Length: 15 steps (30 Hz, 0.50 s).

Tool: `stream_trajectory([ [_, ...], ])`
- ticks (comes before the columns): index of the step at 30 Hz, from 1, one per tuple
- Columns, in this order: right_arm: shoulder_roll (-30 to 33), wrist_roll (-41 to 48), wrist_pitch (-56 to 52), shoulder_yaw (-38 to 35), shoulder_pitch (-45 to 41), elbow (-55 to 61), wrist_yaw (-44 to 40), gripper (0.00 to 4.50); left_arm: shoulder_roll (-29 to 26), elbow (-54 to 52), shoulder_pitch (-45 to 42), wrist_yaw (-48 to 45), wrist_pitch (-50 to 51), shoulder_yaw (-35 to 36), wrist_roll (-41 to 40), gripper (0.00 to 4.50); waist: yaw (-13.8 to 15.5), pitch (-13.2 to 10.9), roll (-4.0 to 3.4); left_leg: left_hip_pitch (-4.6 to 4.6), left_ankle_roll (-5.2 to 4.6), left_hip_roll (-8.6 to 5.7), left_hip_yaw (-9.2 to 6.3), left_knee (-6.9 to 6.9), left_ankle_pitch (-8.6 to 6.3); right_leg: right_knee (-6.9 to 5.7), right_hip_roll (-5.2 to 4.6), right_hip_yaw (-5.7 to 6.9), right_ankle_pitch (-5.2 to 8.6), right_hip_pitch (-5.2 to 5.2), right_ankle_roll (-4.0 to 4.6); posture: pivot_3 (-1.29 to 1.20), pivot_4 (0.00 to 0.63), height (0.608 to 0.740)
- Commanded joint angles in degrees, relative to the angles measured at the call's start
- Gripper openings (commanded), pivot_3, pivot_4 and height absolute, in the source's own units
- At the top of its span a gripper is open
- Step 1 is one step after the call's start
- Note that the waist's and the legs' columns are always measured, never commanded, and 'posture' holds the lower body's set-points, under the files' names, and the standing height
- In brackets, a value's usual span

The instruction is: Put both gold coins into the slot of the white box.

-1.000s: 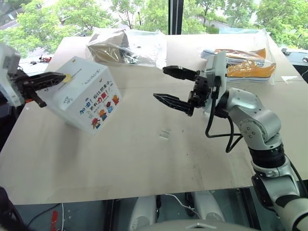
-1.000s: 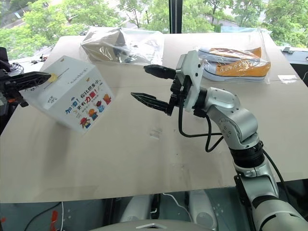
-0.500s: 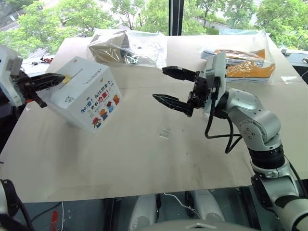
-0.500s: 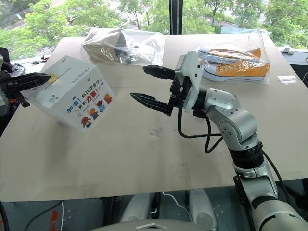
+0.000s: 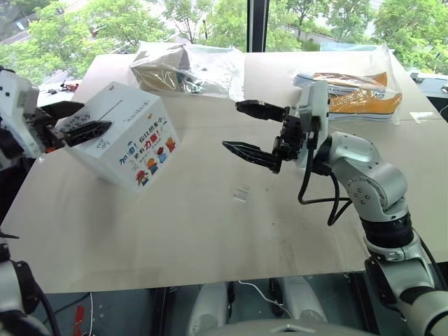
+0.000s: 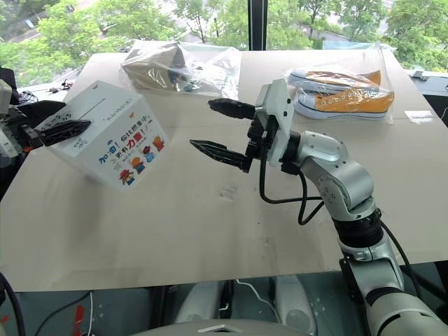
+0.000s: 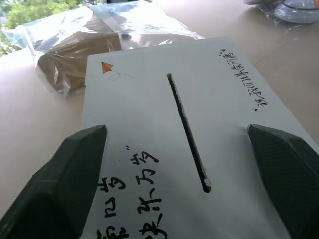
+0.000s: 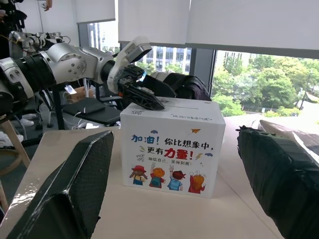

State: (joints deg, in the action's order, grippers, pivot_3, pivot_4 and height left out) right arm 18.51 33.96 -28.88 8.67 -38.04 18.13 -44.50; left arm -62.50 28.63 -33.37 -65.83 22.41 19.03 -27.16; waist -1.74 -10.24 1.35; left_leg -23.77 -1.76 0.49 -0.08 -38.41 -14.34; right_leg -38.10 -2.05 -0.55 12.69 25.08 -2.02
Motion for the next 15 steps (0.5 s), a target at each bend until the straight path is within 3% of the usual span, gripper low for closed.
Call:
stream_trajectory([
  [1, 1.0, 1.2, -0.2, -1.9, 1.1, 3.0, -0.2, 4.25, 0.9, -10.5, -0.7, -0.6, 5.7, 5.8, -8.3, 4.37, 0.2, 0.0, 0.1, -0.03, 0.0, 0.0, -0.01, -0.01, 0.0, 0.0, 0.0, 0.01, 0.0, 0.0, 0.0, 0.0, 0.15, 0.74],
  [8, 7.7, 5.6, -1.3, -8.5, 10.9, 4.2, -4.1, 4.25, 6.1, -45.1, 10.0, 9.3, 22.9, 8.8, -24.8, 4.37, 0.7, 0.0, 0.15, -0.11, 0.0, -0.08, 0.01, 0.0, -0.01, 0.2, -0.56, -0.12, 0.03, -0.06, -0.07, 0.0, 0.15, 0.74],
  [10, 10.5, 4.0, -0.5, -8.8, 14.2, 3.8, -5.4, 4.25, 8.0, -51.7, 14.0, 13.2, 24.0, 7.0, -24.3, 4.37, 0.8, 0.0, 0.15, -0.07, -0.01, -0.11, 0.02, 0.02, -0.01, 0.18, -0.6, -0.16, 0.03, -0.06, -0.07, 0.0, 0.15, 0.74],
  [15, 13.6, -3.8, 7.7, -8.0, 26.4, 0.8, -6.3, 4.25, 16.4, -62.6, 28.1, 24.2, 19.6, -5.5, -12.9, 4.37, 0.9, 0.0, 0.06, 0.34, -0.01, -0.09, -0.02, 0.1, -0.02, 0.13, -0.45, -0.18, 0.05, -0.39, -0.05, 0.0, 0.15, 0.74],
])
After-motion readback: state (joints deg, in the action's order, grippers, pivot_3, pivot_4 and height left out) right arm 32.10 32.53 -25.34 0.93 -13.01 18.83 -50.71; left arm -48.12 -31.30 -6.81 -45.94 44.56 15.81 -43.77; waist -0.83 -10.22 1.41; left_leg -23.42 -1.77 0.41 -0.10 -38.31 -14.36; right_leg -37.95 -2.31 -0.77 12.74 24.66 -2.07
